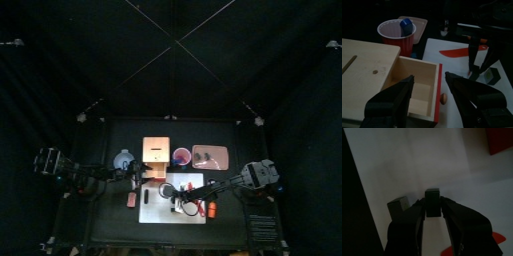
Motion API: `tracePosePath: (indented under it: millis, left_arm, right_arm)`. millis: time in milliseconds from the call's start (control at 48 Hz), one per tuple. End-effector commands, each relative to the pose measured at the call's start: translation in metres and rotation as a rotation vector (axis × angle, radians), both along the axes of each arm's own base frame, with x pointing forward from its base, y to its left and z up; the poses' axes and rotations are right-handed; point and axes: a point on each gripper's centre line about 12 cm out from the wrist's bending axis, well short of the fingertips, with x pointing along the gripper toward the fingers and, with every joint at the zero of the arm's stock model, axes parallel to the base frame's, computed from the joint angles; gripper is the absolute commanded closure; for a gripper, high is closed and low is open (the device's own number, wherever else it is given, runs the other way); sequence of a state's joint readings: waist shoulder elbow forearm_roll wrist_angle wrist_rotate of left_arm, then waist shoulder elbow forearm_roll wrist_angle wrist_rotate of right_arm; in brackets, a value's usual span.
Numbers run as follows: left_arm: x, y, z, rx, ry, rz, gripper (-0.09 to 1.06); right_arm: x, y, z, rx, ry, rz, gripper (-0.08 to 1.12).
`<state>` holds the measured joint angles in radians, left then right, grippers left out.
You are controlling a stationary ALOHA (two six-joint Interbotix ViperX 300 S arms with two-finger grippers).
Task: Place sushi on board then cut the sushi with the knife then place the pieces on the plate
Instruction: Place the 4 sushi pieces on the plate
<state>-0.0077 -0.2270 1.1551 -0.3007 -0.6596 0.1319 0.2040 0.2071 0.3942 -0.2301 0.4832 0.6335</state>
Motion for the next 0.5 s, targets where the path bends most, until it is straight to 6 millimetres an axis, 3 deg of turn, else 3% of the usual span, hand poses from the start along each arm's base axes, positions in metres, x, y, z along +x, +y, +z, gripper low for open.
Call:
tracePosePath:
  millis: [21, 188, 354, 500]
  left_arm:
    - [0.003, 0.001, 0.005, 0.003, -0.021, 0.003, 0.08]
    - [0.003, 0.001, 0.005, 0.003, -0.019, 0.004, 0.08]
    - [0.003, 0.002, 0.005, 0.004, -0.019, 0.007, 0.08]
    - [0.003, 0.002, 0.005, 0.005, -0.019, 0.006, 0.08]
  right_arm:
    - [0.004, -0.002, 0.018, 0.003, -0.037, -0.005, 0.4]
    - [-0.015, -0.019, 0.042, -0.028, -0.005, -0.05, 0.4]
    - [-0.046, -0.046, 0.066, -0.043, -0.003, -0.117, 0.4]
    - [-0.091, -0.086, 0.082, -0.038, -0.018, -0.243, 0.4]
